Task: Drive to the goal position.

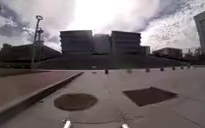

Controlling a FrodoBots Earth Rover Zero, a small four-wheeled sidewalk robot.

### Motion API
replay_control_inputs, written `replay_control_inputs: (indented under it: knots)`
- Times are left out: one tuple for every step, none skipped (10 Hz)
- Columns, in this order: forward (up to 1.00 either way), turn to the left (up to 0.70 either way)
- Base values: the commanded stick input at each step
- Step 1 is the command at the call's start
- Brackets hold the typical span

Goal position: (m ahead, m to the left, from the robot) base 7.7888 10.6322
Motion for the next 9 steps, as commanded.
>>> replay_control_inputs:
  knots:
    - [1.00, 0.00]
    - [1.00, 0.00]
    - [1.00, 0.00]
    - [1.00, 0.00]
    - [1.00, 0.00]
    - [1.00, 0.00]
    - [1.00, 0.00]
    - [1.00, 0.00]
    - [1.00, 0.00]
